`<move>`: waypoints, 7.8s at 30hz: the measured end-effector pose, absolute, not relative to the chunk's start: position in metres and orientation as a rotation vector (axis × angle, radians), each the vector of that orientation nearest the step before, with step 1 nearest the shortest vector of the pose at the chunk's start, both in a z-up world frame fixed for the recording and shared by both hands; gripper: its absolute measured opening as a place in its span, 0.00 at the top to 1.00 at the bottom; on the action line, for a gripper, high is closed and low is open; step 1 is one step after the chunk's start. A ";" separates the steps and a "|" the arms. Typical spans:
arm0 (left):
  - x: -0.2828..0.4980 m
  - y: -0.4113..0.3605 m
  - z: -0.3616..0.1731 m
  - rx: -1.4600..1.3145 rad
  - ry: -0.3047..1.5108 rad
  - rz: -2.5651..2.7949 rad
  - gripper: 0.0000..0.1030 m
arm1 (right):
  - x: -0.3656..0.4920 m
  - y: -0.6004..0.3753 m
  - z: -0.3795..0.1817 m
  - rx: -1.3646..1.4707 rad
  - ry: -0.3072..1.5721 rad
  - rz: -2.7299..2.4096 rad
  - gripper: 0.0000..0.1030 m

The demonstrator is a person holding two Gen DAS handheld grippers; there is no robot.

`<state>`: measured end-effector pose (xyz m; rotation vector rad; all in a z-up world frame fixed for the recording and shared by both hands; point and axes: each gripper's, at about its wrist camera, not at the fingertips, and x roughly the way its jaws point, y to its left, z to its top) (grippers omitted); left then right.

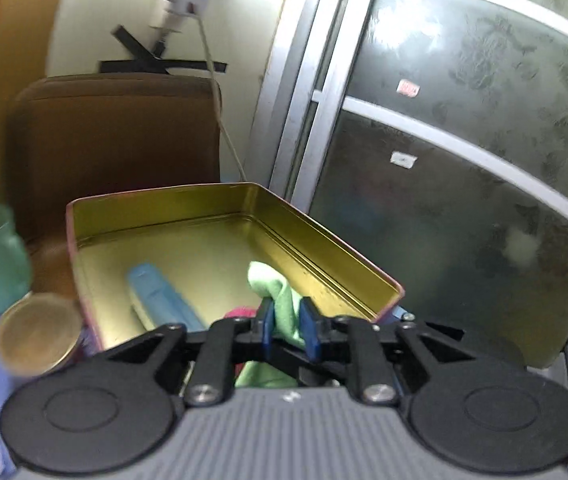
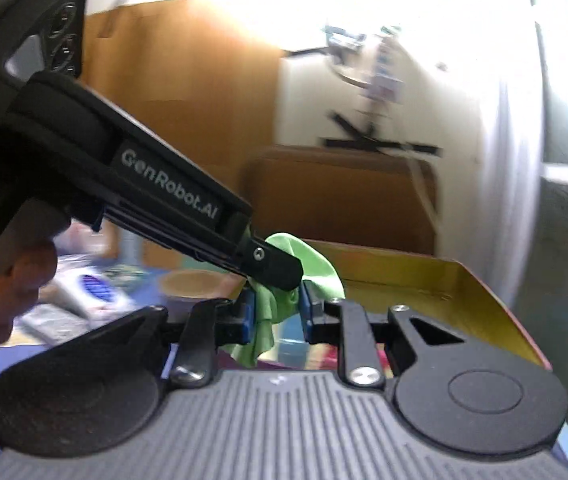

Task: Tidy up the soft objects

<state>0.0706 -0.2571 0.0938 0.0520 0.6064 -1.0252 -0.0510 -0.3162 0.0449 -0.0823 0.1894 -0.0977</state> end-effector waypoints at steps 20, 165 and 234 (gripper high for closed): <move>0.040 -0.034 0.037 0.005 0.685 -0.461 0.54 | -0.037 -0.321 0.053 0.032 0.134 -0.068 0.29; 0.073 -0.108 0.071 -0.252 0.786 -0.882 0.84 | -0.028 -0.249 0.018 0.394 0.304 0.297 0.97; 0.089 0.065 0.040 -0.249 0.617 -0.308 0.34 | 0.240 -0.151 0.009 0.116 0.654 0.148 0.43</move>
